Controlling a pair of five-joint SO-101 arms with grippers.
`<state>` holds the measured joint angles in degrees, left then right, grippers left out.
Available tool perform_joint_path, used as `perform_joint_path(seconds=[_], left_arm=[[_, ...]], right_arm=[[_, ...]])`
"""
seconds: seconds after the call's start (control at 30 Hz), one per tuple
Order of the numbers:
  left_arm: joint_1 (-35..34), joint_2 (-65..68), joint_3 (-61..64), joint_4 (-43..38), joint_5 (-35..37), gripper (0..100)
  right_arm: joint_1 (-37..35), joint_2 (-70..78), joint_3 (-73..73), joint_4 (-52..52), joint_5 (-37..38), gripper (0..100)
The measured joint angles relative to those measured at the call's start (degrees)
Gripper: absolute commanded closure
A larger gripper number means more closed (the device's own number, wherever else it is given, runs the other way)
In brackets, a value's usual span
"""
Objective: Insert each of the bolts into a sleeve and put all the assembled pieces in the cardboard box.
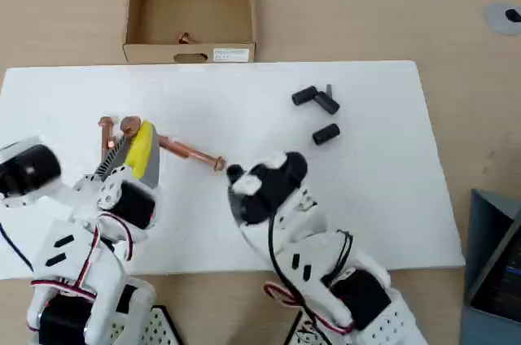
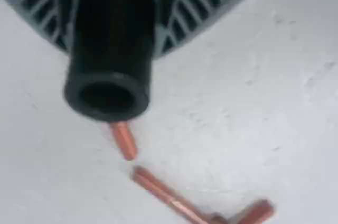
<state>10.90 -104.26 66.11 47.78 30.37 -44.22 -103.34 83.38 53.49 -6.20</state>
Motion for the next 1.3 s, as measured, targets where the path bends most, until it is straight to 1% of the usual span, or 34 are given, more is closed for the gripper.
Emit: perform_joint_path(seconds=[0.13, 0.3, 0.53, 0.67, 0.8, 0.87, 1.0, 1.3], left_arm=[[4.0, 0.0, 0.0, -0.1, 3.1, 100], [8.1, 0.0, 0.0, -0.1, 2.9, 100], [11.9, 0.0, 0.0, -0.1, -6.6, 100], [14.5, 0.0, 0.0, 2.5, -9.6, 100], [14.5, 0.0, 0.0, 4.4, -10.1, 100], [14.5, 0.0, 0.0, 4.4, -10.1, 100], [14.5, 0.0, 0.0, 4.4, -12.3, 100], [14.5, 0.0, 2.3, 4.4, -12.7, 100]], right_arm=[[-2.2, -0.2, 2.1, 0.0, 4.7, 98.9], [-2.5, -0.3, 2.9, 0.0, 8.0, 98.9], [-2.5, -0.3, 2.9, 0.0, 8.4, 98.9], [-2.5, -0.3, 2.9, 0.0, 8.4, 98.9], [-2.5, -0.3, 2.9, 0.0, 8.4, 98.9], [-2.5, -0.3, 2.9, 0.0, 8.8, 98.9], [-2.5, -0.3, 2.9, 0.0, 11.2, 98.9], [-2.5, -0.3, 2.5, -1.8, 11.5, 98.9]])
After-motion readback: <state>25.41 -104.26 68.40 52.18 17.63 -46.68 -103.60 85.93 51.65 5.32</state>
